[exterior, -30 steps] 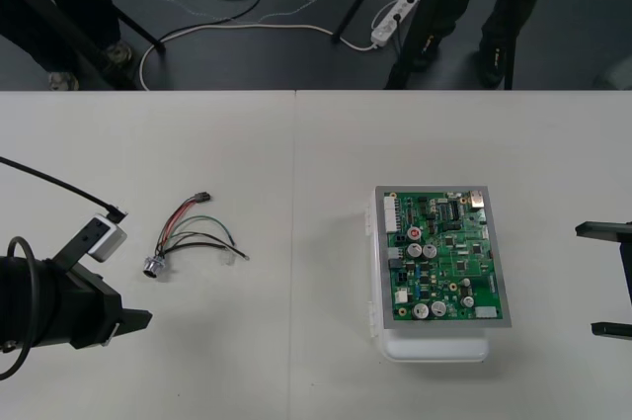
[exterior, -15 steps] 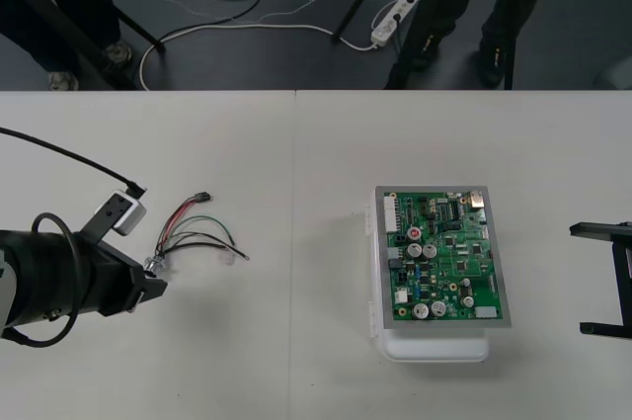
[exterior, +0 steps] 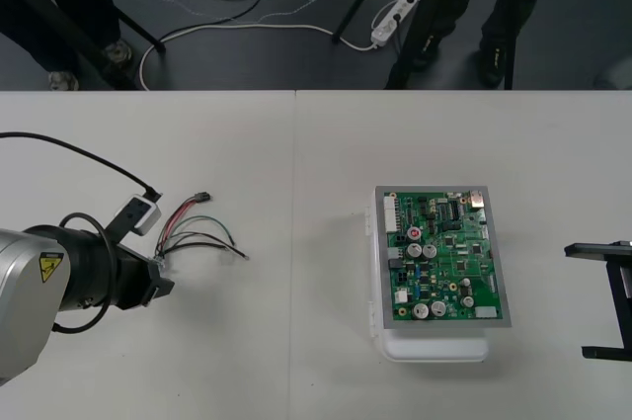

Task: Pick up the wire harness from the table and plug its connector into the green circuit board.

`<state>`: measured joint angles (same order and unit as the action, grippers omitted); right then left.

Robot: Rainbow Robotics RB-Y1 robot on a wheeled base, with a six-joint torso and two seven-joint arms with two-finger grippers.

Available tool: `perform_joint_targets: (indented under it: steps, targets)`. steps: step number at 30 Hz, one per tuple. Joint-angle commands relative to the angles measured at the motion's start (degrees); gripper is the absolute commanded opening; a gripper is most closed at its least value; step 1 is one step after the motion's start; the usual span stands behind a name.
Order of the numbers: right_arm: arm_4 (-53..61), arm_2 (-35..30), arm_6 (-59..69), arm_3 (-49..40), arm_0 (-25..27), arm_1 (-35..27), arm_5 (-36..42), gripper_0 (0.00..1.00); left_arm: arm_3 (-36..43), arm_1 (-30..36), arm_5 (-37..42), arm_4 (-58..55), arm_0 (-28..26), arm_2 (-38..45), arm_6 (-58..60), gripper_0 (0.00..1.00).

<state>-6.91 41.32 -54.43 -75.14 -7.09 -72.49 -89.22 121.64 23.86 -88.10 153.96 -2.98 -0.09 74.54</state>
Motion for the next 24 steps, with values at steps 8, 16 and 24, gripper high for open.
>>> perform_joint_targets:
  steps: [8,16,24]
  targets:
    - [-1.27,2.98,-4.54,1.31,-4.25,0.15,-0.78,1.00,-9.50,-1.27,-1.90,0.55,6.76,-0.87,-0.80,1.00]
    - [-0.39,2.98,-4.81,2.19,-4.95,0.15,-0.78,1.00,-13.71,-1.18,-1.90,0.55,9.75,-1.49,-0.98,1.00]
    - [0.58,5.97,-4.89,2.80,-6.71,0.50,-0.78,1.00,-17.93,-1.18,-1.90,0.55,12.21,-1.84,-1.68,1.00]
